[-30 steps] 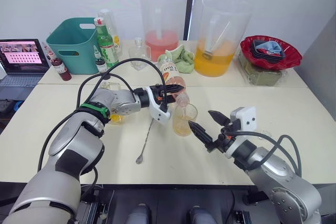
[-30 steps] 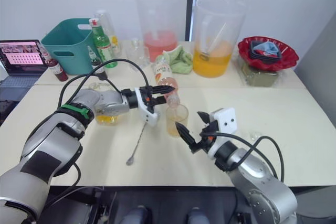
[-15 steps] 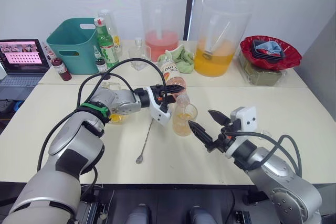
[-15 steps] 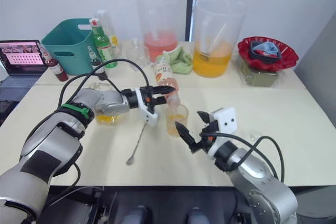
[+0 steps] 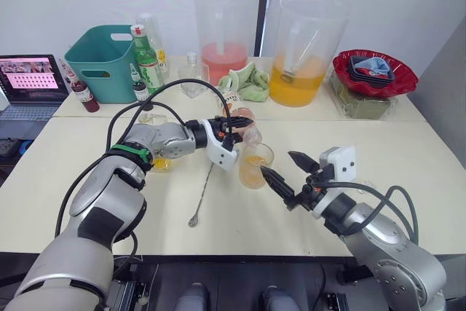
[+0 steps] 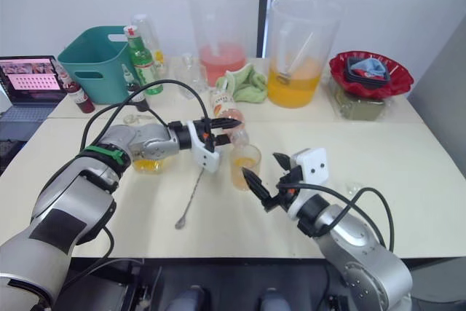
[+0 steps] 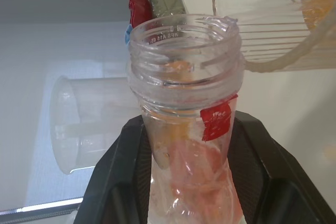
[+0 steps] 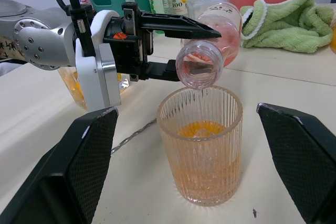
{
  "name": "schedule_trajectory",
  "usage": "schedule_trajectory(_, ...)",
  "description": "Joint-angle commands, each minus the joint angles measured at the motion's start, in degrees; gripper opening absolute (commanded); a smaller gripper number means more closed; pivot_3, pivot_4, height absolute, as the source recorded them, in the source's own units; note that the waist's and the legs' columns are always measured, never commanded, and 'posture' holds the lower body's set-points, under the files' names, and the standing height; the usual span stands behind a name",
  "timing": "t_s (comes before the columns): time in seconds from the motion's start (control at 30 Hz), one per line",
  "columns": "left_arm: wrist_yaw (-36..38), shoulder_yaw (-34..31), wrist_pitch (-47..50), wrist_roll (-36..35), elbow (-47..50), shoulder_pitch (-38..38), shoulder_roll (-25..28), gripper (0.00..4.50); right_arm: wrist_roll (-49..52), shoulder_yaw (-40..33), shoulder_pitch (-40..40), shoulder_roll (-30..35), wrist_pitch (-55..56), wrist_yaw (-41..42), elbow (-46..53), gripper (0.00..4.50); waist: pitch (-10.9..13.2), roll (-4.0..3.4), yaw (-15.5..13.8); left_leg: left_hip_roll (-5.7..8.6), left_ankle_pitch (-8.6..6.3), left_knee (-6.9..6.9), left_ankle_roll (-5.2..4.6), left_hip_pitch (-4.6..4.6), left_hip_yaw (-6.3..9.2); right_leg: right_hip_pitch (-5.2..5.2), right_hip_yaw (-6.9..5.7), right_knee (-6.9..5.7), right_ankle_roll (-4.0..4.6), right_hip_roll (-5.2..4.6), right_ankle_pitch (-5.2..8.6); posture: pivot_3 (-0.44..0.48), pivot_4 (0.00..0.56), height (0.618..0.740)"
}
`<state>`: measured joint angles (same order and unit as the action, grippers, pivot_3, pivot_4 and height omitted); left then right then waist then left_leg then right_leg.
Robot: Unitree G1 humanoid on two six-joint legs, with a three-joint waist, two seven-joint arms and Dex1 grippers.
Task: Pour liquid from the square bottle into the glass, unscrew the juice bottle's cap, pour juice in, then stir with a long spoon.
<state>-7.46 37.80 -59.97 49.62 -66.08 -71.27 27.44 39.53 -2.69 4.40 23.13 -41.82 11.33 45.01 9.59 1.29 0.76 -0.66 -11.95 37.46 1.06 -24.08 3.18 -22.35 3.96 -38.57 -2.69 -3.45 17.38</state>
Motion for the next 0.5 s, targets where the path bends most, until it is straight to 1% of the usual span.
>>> schedule_trajectory(0.03, 0.37, -2.3, -0.18, -2.54, 1.11, -0.64, 0.35, 1.95, 0.22, -0.3, 0.67, 0.46, 0.47, 0.59, 1.49, 4.48, 0.0, 0.0, 0.0, 0.0, 0.0, 0.01, 0.0, 0.0, 0.0, 0.0, 0.0, 0.0, 0.0, 0.0, 0.0, 0.0, 0.15, 0.74)
schedule_trajectory(0.17, 3.63, -4.51, -1.36, -6.16, 0.91, -0.67, 0.72, 1.95, -0.05, -0.45, 1.54, 0.68, 0.69, 1.27, 0.46, 4.48, 0.0, 0.0, 0.03, 0.0, 0.0, 0.02, 0.0, -0.01, 0.01, 0.0, 0.0, 0.0, 0.0, 0.0, 0.0, 0.0, 0.15, 0.74)
schedule_trajectory(0.27, 9.53, -7.7, -2.8, -12.13, 0.8, -0.59, 0.93, 1.95, -0.17, -0.45, 2.75, 1.09, 0.81, 2.28, -0.71, 4.48, 0.0, 0.0, 0.06, 0.0, 0.0, 0.03, 0.0, -0.01, 0.01, -0.01, 0.0, -0.02, 0.0, 0.0, 0.0, 0.0, 0.15, 0.74)
schedule_trajectory(0.33, 16.3, -10.63, -2.91, -18.35, 0.9, -0.2, 0.78, 1.95, -0.03, -0.59, 3.67, 1.57, 0.86, 3.15, -1.59, 4.48, 0.0, 0.0, 0.06, 0.0, 0.0, 0.05, 0.0, -0.01, 0.01, -0.01, -0.01, -0.05, 0.0, 0.0, 0.0, 0.0, 0.15, 0.74)
schedule_trajectory(0.4, 24.74, -13.68, -1.98, -25.94, 1.93, 0.63, 0.66, 1.95, 0.08, -0.9, 4.77, 2.32, 0.92, 4.45, -2.76, 4.48, 0.0, -0.01, 0.13, 0.0, 0.0, 0.08, 0.0, -0.02, 0.01, -0.02, -0.01, -0.08, 0.0, 0.0, 0.0, 0.0, 0.15, 0.74)
schedule_trajectory(0.5, 38.76, -17.92, 3.44, -37.83, 6.8, 3.06, 0.8, 1.95, 0.32, -1.59, 6.84, 3.8, 0.98, 6.76, -5.08, 4.48, 0.0, -0.01, 0.28, -0.01, 0.0, 0.18, -0.01, -0.02, 0.03, -0.01, -0.02, -0.2, 0.0, 0.01, 0.0, 0.0, 0.15, 0.74)
